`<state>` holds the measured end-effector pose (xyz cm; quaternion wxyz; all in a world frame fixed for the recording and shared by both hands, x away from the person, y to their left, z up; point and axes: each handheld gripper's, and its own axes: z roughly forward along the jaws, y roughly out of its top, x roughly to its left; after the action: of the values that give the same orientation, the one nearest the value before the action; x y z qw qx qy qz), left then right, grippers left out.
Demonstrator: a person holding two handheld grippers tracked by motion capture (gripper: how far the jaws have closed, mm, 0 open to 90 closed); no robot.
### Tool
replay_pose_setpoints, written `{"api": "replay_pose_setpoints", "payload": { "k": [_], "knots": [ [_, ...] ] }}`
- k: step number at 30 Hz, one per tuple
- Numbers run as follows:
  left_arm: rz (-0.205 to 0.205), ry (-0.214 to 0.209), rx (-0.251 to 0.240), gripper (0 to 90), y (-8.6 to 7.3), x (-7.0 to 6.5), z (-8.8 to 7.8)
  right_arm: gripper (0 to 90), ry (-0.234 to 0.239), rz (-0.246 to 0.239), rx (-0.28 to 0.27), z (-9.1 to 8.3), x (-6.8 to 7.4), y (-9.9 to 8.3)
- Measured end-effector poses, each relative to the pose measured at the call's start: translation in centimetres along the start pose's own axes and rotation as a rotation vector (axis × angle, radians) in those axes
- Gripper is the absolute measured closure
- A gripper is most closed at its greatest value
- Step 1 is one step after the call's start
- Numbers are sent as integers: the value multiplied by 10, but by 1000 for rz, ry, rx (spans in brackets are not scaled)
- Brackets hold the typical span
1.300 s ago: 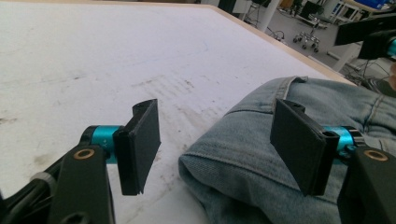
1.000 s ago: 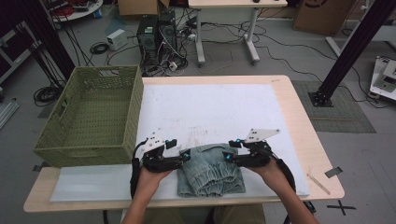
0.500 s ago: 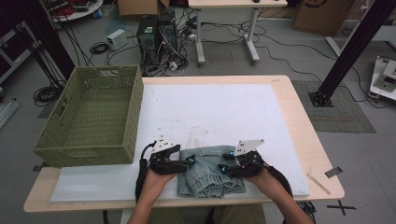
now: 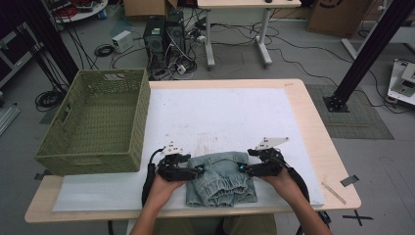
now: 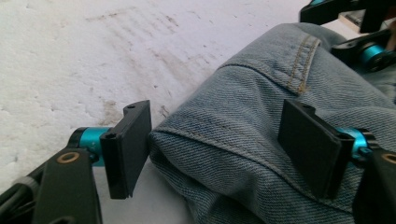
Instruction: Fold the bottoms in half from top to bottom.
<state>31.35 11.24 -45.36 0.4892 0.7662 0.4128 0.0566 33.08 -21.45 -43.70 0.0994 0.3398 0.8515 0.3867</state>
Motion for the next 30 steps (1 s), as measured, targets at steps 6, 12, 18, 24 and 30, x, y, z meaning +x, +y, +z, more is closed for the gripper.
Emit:
{"api": "replay_pose_setpoints", "payload": {
  "k": [6, 12, 18, 24, 30],
  "knots": [
    [-43, -25, 23, 377, 1, 5, 2, 290, 80, 83, 24, 12, -10, -4],
    [-54, -37, 14, 544, 3, 8, 3, 429, 111, 92, 18, 12, -14, -4],
    [-44, -20, -28, 612, 8, 7, 5, 610, 137, 128, -8, 8, -20, -4],
    [-8, 31, -62, 625, 21, 7, 14, 630, 35, 85, -32, 6, -21, 3],
    [35, 84, -111, 624, 37, 10, 22, 634, -72, 56, -47, 8, -26, 21]
  ]
}}
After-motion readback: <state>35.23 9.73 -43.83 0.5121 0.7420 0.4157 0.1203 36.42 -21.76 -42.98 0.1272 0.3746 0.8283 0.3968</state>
